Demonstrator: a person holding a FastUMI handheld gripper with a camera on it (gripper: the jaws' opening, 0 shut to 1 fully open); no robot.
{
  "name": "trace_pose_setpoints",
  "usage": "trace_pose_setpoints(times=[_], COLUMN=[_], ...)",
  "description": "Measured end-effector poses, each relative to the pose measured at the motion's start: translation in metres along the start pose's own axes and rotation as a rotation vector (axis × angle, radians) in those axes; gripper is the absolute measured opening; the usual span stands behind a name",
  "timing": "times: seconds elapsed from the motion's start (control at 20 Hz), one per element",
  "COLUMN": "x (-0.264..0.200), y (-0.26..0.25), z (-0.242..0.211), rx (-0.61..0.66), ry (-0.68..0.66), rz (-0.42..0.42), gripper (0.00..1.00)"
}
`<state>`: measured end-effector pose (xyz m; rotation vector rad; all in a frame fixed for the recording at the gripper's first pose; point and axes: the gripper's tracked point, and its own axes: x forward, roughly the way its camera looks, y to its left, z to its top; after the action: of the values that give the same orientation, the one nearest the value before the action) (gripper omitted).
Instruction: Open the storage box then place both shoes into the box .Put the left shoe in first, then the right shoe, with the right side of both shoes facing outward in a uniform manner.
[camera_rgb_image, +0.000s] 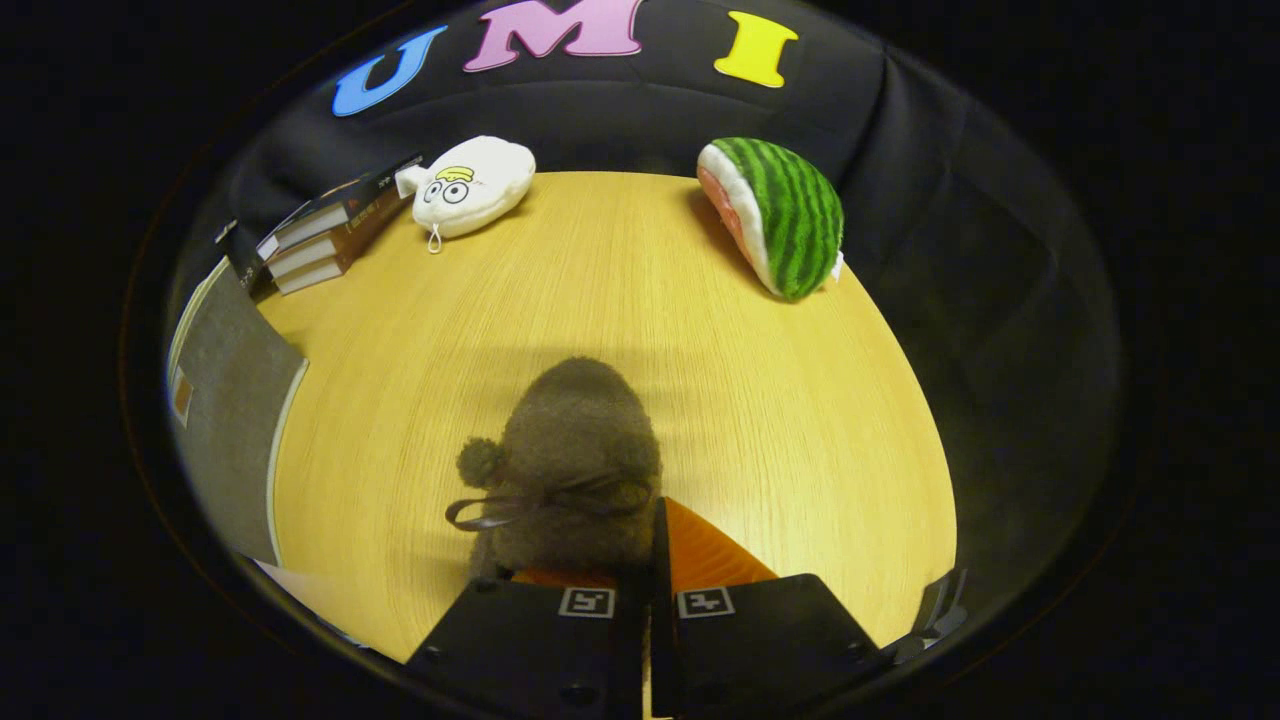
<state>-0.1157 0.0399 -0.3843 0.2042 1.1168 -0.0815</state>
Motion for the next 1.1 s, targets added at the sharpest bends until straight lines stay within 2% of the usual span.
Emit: trace_pose_setpoints(times=[0.2,0.45,0.75,1.1], x=[-0.035,-0.099,-0.164,-0.183], y=[0.011,0.047,0.148,0.269], z=[0.019,0.066,0.103,0.111], rx=[0.086,0.140,0.171,0.171], ry=[-0.024,-0.097,-0.126,-0.067], rz=[0.024,0.060,0.186,0.305], gripper=[0.07,0.07,0.07,0.07])
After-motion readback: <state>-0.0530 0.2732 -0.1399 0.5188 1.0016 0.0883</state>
